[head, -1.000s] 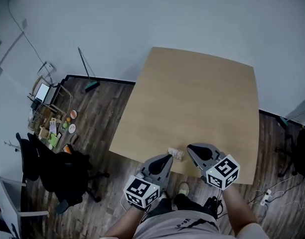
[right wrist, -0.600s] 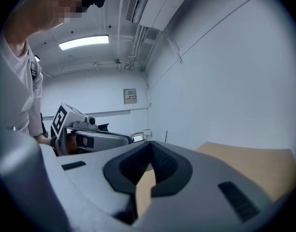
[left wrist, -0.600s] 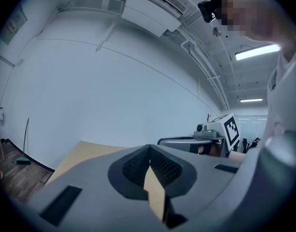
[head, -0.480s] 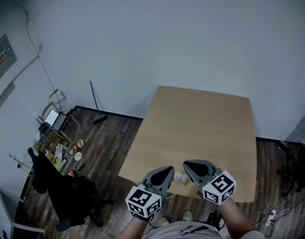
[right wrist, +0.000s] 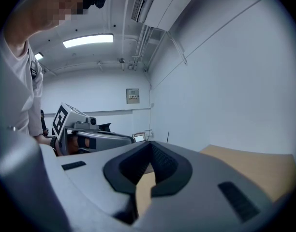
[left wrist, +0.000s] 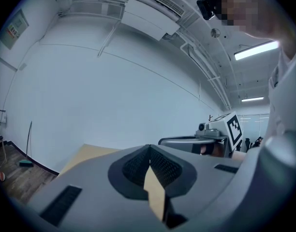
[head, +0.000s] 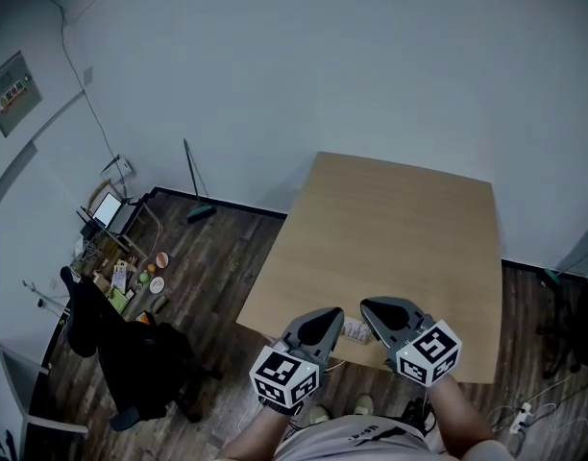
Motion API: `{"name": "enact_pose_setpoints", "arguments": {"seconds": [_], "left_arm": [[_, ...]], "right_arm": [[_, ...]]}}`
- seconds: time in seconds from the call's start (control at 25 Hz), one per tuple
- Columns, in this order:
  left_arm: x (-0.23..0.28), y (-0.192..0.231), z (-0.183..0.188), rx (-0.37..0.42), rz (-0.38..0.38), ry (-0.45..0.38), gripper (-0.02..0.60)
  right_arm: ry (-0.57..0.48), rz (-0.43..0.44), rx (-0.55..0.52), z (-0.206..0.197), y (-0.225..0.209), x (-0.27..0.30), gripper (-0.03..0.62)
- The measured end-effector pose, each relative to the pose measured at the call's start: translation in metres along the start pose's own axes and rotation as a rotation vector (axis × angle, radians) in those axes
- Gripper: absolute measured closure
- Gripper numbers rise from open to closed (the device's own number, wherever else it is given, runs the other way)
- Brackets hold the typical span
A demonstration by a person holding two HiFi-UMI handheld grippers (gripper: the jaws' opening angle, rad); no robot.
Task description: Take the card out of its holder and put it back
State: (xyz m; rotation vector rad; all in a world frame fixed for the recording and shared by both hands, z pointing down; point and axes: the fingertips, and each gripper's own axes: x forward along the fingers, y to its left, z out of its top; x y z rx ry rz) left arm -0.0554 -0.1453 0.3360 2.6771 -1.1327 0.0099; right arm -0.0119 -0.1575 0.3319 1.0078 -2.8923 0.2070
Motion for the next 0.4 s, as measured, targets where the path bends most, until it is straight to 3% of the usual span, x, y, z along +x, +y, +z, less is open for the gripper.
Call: {"name": "enact_pose_setpoints", "arguments": {"seconds": [0.4], "left_arm": [[-0.0082, 0.0051, -0.0052, -0.011, 0.001, 0.004, 0.569]], "right_arm": [[0.006, -0.011, -0.009, -0.0001, 0.0065, 0.0045, 0.582]]}}
